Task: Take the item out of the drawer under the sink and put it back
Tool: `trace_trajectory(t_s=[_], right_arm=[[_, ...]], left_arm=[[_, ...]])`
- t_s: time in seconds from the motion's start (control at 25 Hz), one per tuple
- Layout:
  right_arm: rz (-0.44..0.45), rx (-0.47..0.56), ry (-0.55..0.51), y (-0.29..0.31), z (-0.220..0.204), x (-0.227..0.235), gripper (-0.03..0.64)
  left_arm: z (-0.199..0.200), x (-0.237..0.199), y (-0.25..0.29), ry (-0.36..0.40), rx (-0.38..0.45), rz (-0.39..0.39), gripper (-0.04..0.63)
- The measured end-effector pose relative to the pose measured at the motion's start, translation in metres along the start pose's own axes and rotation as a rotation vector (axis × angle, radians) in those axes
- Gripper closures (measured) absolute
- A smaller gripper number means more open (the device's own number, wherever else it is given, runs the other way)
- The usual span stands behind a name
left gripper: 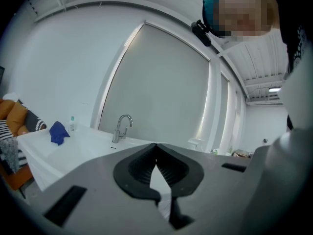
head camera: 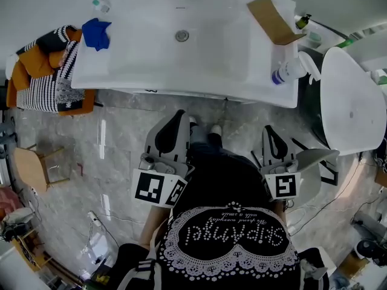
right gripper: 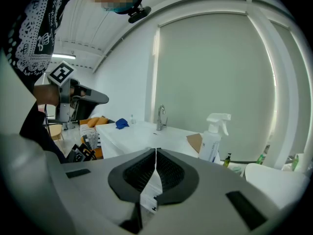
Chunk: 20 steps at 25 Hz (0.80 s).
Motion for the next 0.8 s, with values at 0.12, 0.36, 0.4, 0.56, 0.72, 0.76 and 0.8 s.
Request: trace_trajectory(t_s=[0.12,0.36,0.4,0.56,0.72,0.76,0.8], right_arm=[[-0.002,-0.051,0.001,0.003,-0.017,0.012,0.597],[0.047,-0.211,-0.015,0.03,-0.081,0.039,0.597],[0.051,-0.239,0.002,0.037,-0.092,0.041,0.597],[0.053,-0.316,0.082,0.059,-0.127,0.045,0.595],[0.049,-0.379,0.06,0.09,-0.154,0.051,0.595],[0.05,-0.39,0.059,0.097,-0.16,0.052,0.595],[0.05,-0.399,0.061,0.105,-0.165,0.053,0.595]], left_arm=[[-0.005,0.008,0.005,-0.002,-0.039,-0.03,0.591],[-0.018,0.032,0.016,-0.032,-0.112,-0.099,0.591],[-0.019,0.033,0.016,-0.035,-0.119,-0.104,0.591],[-0.023,0.034,0.013,-0.048,-0.148,-0.1,0.591],[-0.026,0.029,0.011,-0.055,-0.168,-0.085,0.591],[-0.026,0.027,0.01,-0.058,-0.172,-0.084,0.591],[-0.027,0.026,0.009,-0.062,-0.175,-0.083,0.591]])
Point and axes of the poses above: the fingertips, and each gripper's own axes: y forward along the fingers, x to its right, z out of its top, the point moved 8 cm from there along -y, backward along the fingers, and after that the axes turned 14 degrees about y, right-handed, at the moved point
